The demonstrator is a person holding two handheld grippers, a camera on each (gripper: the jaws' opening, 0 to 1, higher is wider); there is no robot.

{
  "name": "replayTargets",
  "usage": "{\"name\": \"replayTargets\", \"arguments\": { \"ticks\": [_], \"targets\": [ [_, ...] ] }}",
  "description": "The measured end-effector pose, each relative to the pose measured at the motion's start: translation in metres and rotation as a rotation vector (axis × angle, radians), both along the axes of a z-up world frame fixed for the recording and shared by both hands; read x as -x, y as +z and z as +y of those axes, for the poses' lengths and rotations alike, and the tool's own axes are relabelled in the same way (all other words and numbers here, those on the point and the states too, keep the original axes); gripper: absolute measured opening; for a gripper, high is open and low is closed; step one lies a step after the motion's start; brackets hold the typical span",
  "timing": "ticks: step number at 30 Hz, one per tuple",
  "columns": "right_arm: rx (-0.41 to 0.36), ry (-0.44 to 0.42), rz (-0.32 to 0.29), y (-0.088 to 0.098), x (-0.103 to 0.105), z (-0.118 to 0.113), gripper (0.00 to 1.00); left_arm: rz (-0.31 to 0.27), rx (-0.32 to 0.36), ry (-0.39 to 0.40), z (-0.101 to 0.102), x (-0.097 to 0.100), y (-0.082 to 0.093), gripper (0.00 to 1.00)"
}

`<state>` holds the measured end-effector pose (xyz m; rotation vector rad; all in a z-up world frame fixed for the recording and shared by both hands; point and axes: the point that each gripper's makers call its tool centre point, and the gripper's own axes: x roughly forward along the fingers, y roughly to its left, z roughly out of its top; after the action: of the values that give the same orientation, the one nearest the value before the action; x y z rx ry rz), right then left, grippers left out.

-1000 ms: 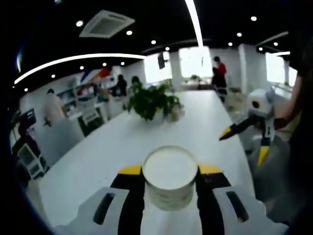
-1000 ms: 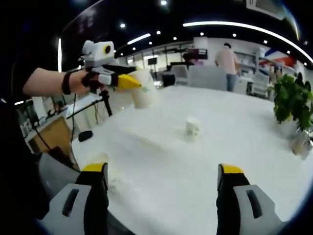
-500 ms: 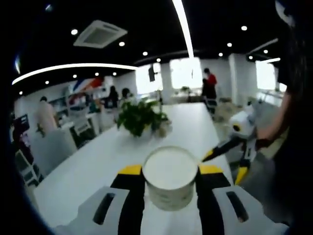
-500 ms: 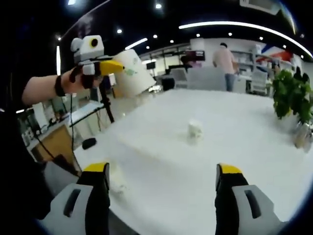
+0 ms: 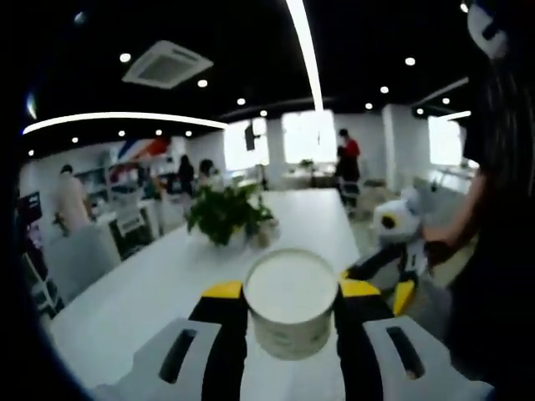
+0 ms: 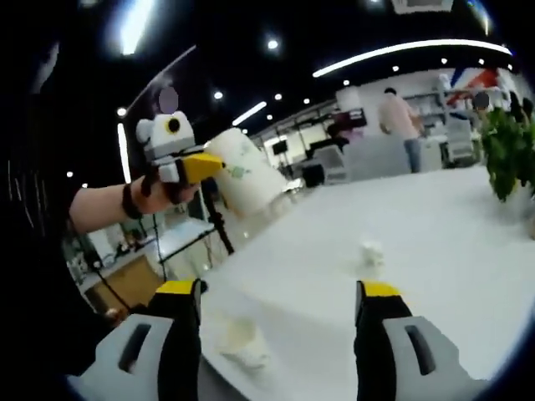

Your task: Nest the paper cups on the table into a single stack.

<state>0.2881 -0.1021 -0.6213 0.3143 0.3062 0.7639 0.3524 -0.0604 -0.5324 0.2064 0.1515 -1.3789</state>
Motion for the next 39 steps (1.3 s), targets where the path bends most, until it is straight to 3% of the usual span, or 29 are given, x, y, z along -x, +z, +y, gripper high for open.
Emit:
{"name": "replayTargets", "arguments": {
  "ticks": [4, 11, 22, 27, 33, 39],
  "targets": [
    [-0.022, 0.036, -0.018, 0.01, -0.001, 0.012, 0.55, 0.01, 0.013, -0.006, -0.002, 0.003, 0.004, 0.4],
    [-0.091, 0.097, -0.057, 0.033, -0.003, 0.037, 0.55, 0.008, 0.026, -0.013, -0.003, 0.007, 0.008, 0.4],
    [-0.207, 0.13, -0.079, 0.059, -0.014, 0.052, 0.5, 0.058, 0.071, -0.008, 0.002, 0.009, 0.016, 0.39],
    [-0.248, 0.134, -0.098, 0.067, -0.013, 0.053, 0.44, 0.079, 0.081, -0.022, 0.001, 0.015, 0.016, 0.39],
    [-0.295, 0.143, -0.095, 0.073, -0.01, 0.049, 0.43, 0.103, 0.096, -0.021, 0.005, 0.017, 0.014, 0.4],
    [-0.354, 0.152, -0.098, 0.083, -0.009, 0.043, 0.36, 0.156, 0.121, -0.026, 0.009, 0.02, 0.012, 0.4]
  ]
}}
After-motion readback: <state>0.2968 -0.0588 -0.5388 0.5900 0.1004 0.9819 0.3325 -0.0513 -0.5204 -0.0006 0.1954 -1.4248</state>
